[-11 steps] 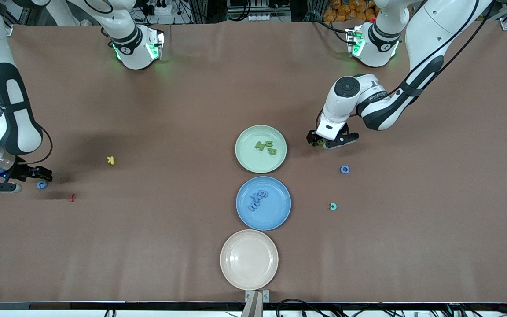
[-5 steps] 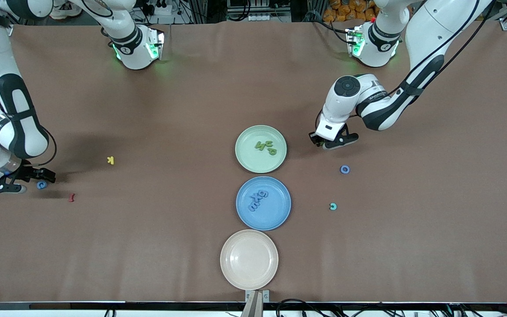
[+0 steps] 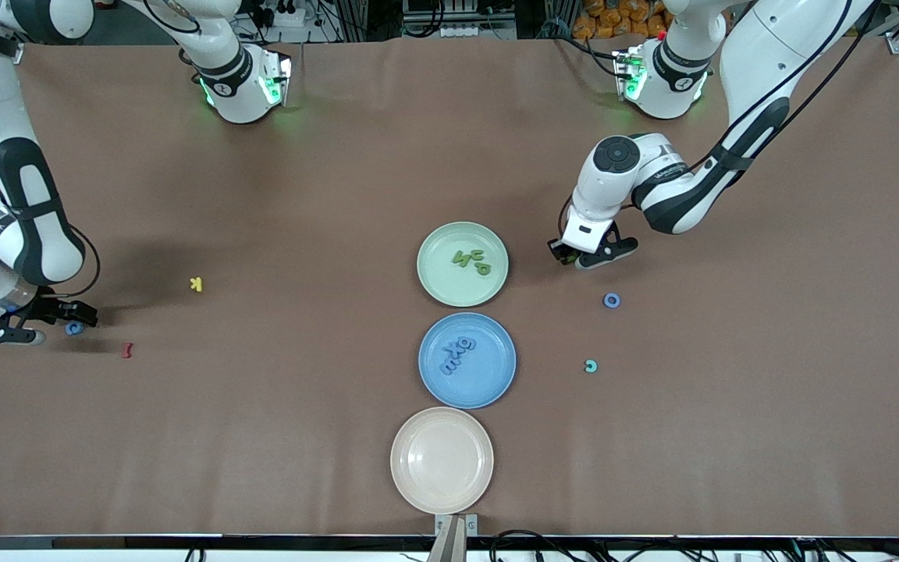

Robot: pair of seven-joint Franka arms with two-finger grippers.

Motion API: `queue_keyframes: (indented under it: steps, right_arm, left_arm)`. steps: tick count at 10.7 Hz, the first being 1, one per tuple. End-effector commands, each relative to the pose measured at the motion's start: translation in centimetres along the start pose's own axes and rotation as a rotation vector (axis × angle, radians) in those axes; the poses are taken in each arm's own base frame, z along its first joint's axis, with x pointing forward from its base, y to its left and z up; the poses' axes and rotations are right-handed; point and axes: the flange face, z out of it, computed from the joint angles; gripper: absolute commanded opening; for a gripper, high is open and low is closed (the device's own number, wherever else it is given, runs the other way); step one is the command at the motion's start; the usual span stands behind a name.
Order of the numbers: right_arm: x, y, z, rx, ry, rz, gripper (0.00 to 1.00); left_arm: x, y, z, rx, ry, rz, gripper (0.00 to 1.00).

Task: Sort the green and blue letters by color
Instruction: 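Drop green B on the green plate while the right gripper grasps blue G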

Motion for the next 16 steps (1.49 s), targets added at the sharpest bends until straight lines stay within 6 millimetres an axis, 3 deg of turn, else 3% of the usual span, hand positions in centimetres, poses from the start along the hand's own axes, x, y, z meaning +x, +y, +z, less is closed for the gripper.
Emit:
queue_keyframes:
  steps: [1,2,6,9,10,11,13,15,16]
  right_arm:
    - [0.6,1.2,0.4,0.006,0.018,0.004,0.81]
    - [0.7,1.3,0.5,0.006,0.02,0.003,0.75]
    - [1.0,0.7,1.2,0.039,0.035,0.045,0.67]
    - [1.3,0.2,1.3,0.041,0.037,0.029,0.41]
    - [1.4,0.1,1.3,0.042,0.038,0.024,0.3]
    - [1.3,0.2,1.3,0.043,0.037,0.014,0.29]
    - [1.3,0.5,1.2,0.041,0.041,-0.033,0.23]
    - [2.3,-0.1,0.1,0.042,0.055,-0.041,0.17]
    - [3.3,-1.6,-1.1,0.042,0.074,-0.048,0.16]
  left_arm:
    - [0.5,3.8,-2.8,-0.079,0.056,-0.084,0.0]
    - [-0.3,5.3,-3.5,-0.097,0.06,-0.105,0.0]
    - [-5.3,11.2,-5.7,-0.166,0.059,-0.131,0.0]
    - [-9.5,14.8,-6.9,-0.181,0.061,-0.134,0.0]
    - [-10.5,15.9,-7.0,-0.152,0.075,-0.13,0.56]
    - [-11.1,16.2,-6.7,-0.118,0.086,-0.12,1.0]
    - [-8.7,15.6,-6.6,-0.098,0.112,-0.157,1.0]
    - [-2.7,14.5,-7.2,-0.076,0.183,-0.25,1.0]
    - [2.1,13.6,-7.8,-0.058,0.226,-0.325,1.0]
